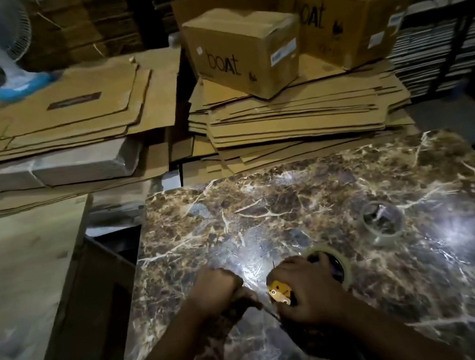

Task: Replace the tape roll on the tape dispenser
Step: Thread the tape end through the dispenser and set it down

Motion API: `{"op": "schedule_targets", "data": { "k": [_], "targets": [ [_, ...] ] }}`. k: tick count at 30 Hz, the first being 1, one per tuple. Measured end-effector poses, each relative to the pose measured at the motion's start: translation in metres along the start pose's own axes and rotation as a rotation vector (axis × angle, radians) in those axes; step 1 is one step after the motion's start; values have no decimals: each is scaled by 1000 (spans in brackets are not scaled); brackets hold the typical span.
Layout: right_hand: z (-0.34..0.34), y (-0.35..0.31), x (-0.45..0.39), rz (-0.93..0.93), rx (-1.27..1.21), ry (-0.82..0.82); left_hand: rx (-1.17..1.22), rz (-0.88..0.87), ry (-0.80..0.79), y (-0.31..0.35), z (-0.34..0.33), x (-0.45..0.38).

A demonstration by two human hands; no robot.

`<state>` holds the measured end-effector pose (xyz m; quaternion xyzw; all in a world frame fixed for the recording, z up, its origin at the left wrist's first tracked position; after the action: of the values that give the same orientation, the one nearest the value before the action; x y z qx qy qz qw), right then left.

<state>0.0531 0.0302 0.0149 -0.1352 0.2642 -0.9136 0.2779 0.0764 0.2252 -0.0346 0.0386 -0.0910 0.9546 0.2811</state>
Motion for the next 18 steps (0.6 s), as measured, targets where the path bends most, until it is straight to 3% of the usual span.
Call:
{"op": "schedule_targets", "data": {
  "k": [4,9,12,18],
  "targets": [
    [0,-2,-3,-29,57,-26,151,-25,-153,-2,-3,9],
    [-9,-10,-4,-10,103,-33,131,-49,-25,-6,3,11],
    [-16,-14,-5,-10,125,32,205,-10,-66,-2,3,11],
    [-25,-12,-4,-35,146,87,359,322,-489,10,-6,16]
  ]
}}
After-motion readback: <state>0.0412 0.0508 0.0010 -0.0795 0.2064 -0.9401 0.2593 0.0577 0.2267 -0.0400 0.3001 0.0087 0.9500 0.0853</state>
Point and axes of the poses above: each hand's wrist, its own x-axis away from the middle knuckle, its own z-axis out of the back of the hand, y = z × x, the point moved 5 cm from there along -x, towards the middle knuckle, and after that the axes turned 5 degrees about -x, right-handed, at the moved point
